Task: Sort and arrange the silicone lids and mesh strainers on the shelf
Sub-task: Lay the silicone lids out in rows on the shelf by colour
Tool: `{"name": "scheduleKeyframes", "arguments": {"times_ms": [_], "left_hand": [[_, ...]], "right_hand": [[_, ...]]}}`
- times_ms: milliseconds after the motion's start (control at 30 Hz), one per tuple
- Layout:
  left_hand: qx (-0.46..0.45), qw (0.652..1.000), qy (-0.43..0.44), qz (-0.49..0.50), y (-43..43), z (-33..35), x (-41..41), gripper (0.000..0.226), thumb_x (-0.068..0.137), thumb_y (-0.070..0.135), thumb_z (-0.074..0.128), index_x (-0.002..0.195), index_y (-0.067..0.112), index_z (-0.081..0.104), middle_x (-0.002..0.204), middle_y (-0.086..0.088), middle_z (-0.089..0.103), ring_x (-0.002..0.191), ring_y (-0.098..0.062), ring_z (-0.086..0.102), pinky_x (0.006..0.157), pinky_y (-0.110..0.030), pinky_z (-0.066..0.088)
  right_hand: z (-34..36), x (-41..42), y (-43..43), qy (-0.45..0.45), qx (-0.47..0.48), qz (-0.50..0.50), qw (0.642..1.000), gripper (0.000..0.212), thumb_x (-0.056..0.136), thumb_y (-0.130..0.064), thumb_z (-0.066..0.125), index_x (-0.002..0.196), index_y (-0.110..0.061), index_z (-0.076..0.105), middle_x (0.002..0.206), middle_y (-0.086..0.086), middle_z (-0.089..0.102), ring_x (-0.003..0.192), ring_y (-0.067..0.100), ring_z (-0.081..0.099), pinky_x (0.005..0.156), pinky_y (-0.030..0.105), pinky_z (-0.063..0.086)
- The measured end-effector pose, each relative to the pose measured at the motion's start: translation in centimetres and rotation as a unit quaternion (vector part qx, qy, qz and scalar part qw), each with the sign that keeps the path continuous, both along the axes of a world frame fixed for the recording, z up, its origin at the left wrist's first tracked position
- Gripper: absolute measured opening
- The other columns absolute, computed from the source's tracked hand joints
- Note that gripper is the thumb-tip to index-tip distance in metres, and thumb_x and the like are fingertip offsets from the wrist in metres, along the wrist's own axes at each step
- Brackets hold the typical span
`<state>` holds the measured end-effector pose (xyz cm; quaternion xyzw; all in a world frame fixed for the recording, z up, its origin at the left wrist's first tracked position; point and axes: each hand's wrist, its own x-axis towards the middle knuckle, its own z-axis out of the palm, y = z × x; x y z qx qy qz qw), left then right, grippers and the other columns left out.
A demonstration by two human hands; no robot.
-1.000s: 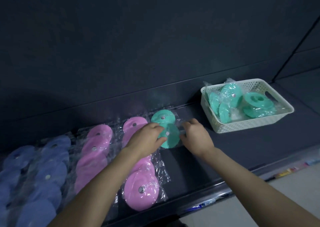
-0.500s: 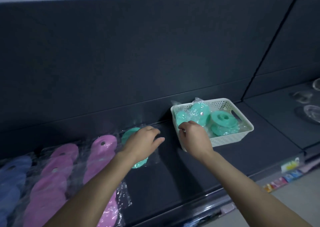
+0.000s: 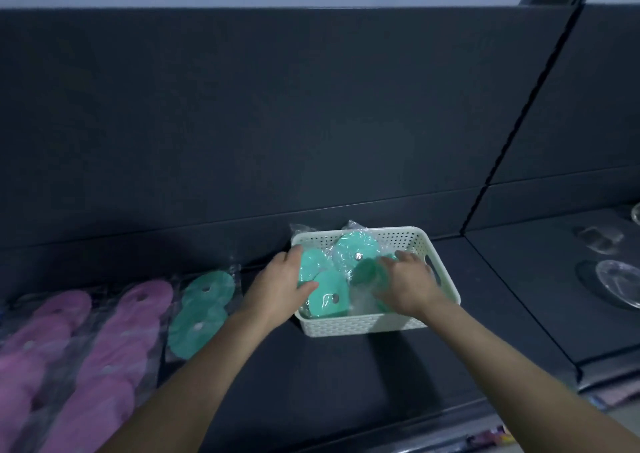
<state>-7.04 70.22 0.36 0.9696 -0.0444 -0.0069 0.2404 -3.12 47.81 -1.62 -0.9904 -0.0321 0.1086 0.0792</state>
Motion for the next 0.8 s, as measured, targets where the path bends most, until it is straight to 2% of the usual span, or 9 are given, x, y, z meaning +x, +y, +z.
{"name": "scheduleKeyframes", "arguments": {"times_ms": [100, 200, 300, 367, 500, 600, 667, 733, 800], "left_hand": [[-0.004, 1.0, -0.001, 0.031, -1.2, -1.0, 0.2, 0.072, 0.086, 0.034, 0.065, 0.144, 0.017, 0.026, 0.119, -0.003, 0.044, 0.099, -0.02, 0.054, 0.083, -0.03, 0.046], [-0.019, 0.999, 0.002, 0.046, -2.3, -2.3, 0.0, 0.081, 0.081, 0.032, 0.071, 0.146, 0.018, 0.024, 0.112, 0.002, 0.035, 0.089, -0.014, 0.05, 0.077, -0.024, 0.042], [-0.031, 0.997, -0.017, 0.065, -3.2, -3.3, -0.5, 0.082, 0.078, 0.025, 0.075, 0.144, 0.016, 0.027, 0.109, 0.002, 0.032, 0.091, -0.015, 0.048, 0.08, -0.022, 0.04], [-0.03, 0.995, -0.026, 0.087, -3.8, -3.3, -0.4, 0.082, 0.078, 0.024, 0.075, 0.144, 0.017, 0.027, 0.113, 0.0, 0.036, 0.097, -0.019, 0.049, 0.087, -0.026, 0.039], [-0.004, 0.995, -0.026, 0.095, -5.0, -3.4, -0.1, 0.078, 0.081, 0.024, 0.07, 0.144, 0.02, 0.025, 0.129, -0.001, 0.048, 0.11, -0.019, 0.051, 0.099, -0.032, 0.022], [-0.008, 0.995, -0.054, 0.083, -6.5, -3.6, 0.3, 0.073, 0.082, 0.024, 0.069, 0.141, 0.021, 0.028, 0.108, 0.001, 0.062, 0.095, -0.018, 0.057, 0.095, -0.028, 0.021], [-0.005, 0.995, -0.065, 0.07, -7.5, -3.6, 0.5, 0.066, 0.082, 0.024, 0.068, 0.137, 0.023, 0.031, 0.089, 0.003, 0.063, 0.086, -0.019, 0.057, 0.095, -0.027, 0.022], [-0.033, 0.995, -0.059, 0.068, -8.0, -3.5, 0.9, 0.046, 0.082, 0.024, 0.069, 0.12, 0.024, 0.043, 0.079, 0.003, 0.062, 0.082, -0.023, 0.057, 0.091, -0.028, 0.026], [-0.096, 0.991, -0.046, 0.083, -7.8, -3.5, 1.3, 0.023, 0.079, 0.021, 0.072, 0.089, 0.02, 0.051, 0.071, 0.006, 0.057, 0.076, -0.023, 0.056, 0.088, -0.032, 0.036]], "right_hand": [[-0.3, 0.6, -1.7, 0.064, 0.011, 0.015, 0.998, 0.064, 0.074, -0.041, 0.062, 0.132, -0.03, 0.038, 0.136, 0.007, 0.04, 0.129, 0.034, 0.032, 0.106, 0.046, 0.034], [-0.9, 1.0, -2.8, 0.061, 0.033, 0.031, 0.997, 0.06, 0.074, -0.04, 0.062, 0.129, -0.027, 0.041, 0.124, 0.005, 0.046, 0.118, 0.03, 0.043, 0.096, 0.038, 0.041], [-1.0, 1.2, -3.5, 0.02, 0.079, 0.022, 0.996, 0.021, 0.077, -0.028, 0.06, 0.092, -0.021, 0.048, 0.093, 0.002, 0.055, 0.086, 0.024, 0.055, 0.06, 0.027, 0.04], [-0.7, 1.2, -3.8, -0.012, 0.076, 0.023, 0.997, 0.017, 0.082, -0.021, 0.052, 0.073, -0.02, 0.038, 0.077, 0.001, 0.052, 0.072, 0.026, 0.051, 0.048, 0.028, 0.029], [0.1, 1.3, -3.7, -0.062, 0.129, 0.023, 0.989, 0.01, 0.087, -0.018, 0.048, 0.078, -0.015, 0.051, 0.075, 0.003, 0.059, 0.073, 0.029, 0.057, 0.057, 0.031, 0.041], [0.9, 1.1, -3.4, -0.119, 0.212, -0.014, 0.97, 0.017, 0.087, -0.015, 0.052, 0.102, -0.011, 0.06, 0.092, 0.004, 0.062, 0.081, 0.024, 0.057, 0.065, 0.029, 0.041], [1.7, 0.8, -3.3, -0.148, 0.266, -0.034, 0.952, 0.016, 0.084, -0.011, 0.054, 0.099, -0.009, 0.058, 0.088, 0.001, 0.058, 0.078, 0.02, 0.053, 0.063, 0.027, 0.034], [2.6, 0.5, -3.4, -0.143, 0.313, -0.053, 0.937, 0.011, 0.082, -0.01, 0.056, 0.093, -0.012, 0.055, 0.078, -0.002, 0.057, 0.067, 0.016, 0.051, 0.055, 0.027, 0.034], [3.4, 0.5, -3.6, -0.133, 0.37, -0.085, 0.915, 0.007, 0.082, -0.01, 0.057, 0.088, -0.013, 0.056, 0.071, -0.004, 0.057, 0.06, 0.013, 0.051, 0.051, 0.025, 0.038]]}}
